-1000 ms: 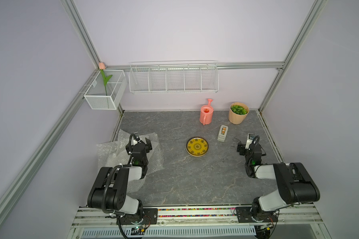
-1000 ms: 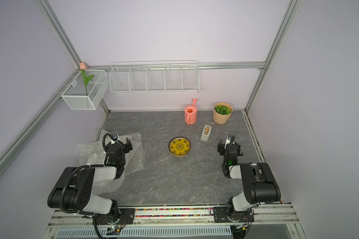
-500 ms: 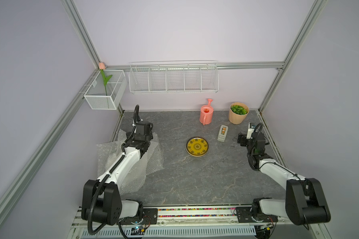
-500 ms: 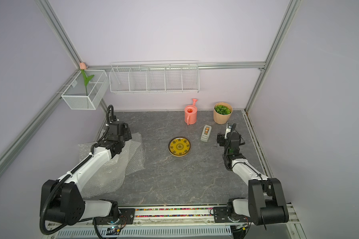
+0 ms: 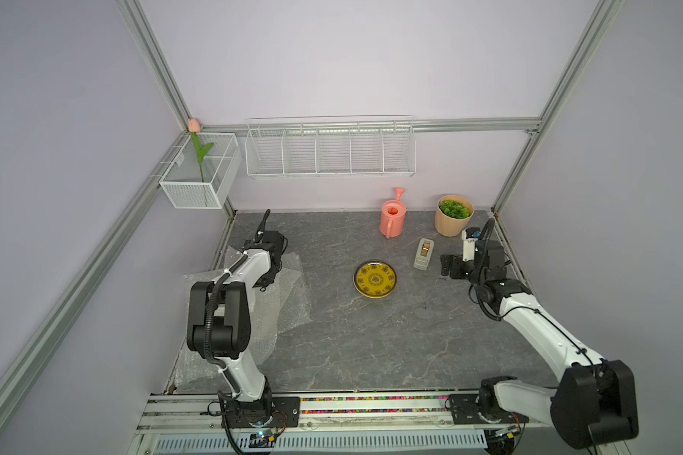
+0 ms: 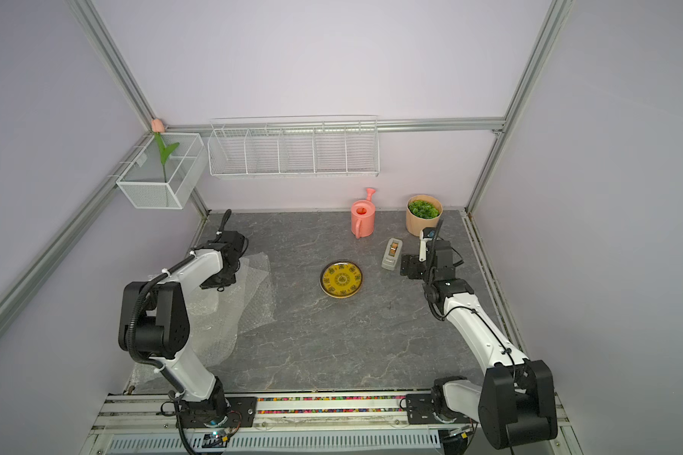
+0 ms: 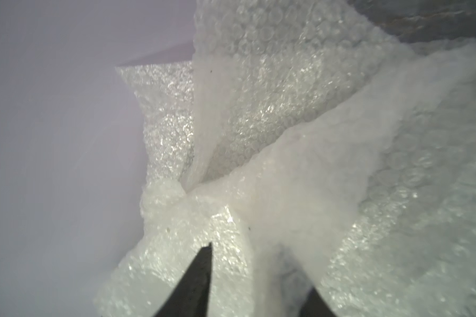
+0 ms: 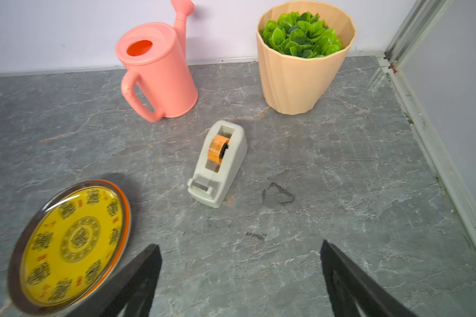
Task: Wrap dinner plates in bubble wrap
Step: Pick up the bubble wrap from the bubble wrap, then place the bubble wrap at the center of the board.
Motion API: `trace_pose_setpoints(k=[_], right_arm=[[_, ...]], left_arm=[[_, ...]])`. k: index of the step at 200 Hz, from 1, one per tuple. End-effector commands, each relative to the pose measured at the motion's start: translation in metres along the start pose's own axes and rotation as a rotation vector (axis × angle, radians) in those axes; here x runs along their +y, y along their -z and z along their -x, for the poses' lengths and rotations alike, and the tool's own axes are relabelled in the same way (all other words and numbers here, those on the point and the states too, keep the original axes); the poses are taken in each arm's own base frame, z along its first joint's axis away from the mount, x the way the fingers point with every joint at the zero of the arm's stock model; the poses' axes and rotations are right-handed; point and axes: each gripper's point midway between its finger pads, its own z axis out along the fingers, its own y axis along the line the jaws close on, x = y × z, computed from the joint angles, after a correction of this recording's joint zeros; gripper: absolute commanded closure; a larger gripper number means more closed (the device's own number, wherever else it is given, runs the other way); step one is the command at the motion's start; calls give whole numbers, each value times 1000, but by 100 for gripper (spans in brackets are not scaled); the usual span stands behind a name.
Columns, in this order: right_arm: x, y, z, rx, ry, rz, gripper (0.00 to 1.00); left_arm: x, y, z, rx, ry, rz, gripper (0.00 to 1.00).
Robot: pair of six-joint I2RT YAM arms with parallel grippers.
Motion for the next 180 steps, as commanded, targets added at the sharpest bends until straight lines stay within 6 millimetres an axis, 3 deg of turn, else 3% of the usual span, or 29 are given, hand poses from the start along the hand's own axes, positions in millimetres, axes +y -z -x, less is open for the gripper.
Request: trace_pose_setpoints(k=[1, 5, 12, 31, 53, 80, 93, 120, 145, 180], right_arm=[[21, 19, 1, 30, 6, 63, 4], [26, 21, -1, 39, 13, 74, 4], [32, 29, 12, 16, 14, 89, 3], [43, 40, 15, 25, 8, 116, 3], [55, 53, 18, 46, -23, 165, 1], [68, 68, 23, 65, -50, 221, 0], [70, 74, 24, 69, -63, 232, 0], [71, 85, 30, 58, -70, 239, 0], [68, 93, 28, 74, -69, 229, 0], [61, 103, 8, 147, -96, 200, 0]], left_arm=[[1, 21, 5, 16, 0, -60, 92], [-1, 26, 6, 14, -3, -81, 95], [-4, 37, 8, 6, -5, -122, 100], [-11, 78, 15, -26, -25, -246, 100], [-21, 144, 24, -92, -86, -397, 100], [-40, 233, 28, -174, -132, -711, 100], [-40, 277, 33, -232, -107, -851, 100], [-36, 336, 40, -297, -75, -1044, 100], [-62, 372, 5, -280, -205, -1147, 100], [-136, 395, -86, -152, -363, -1304, 100]])
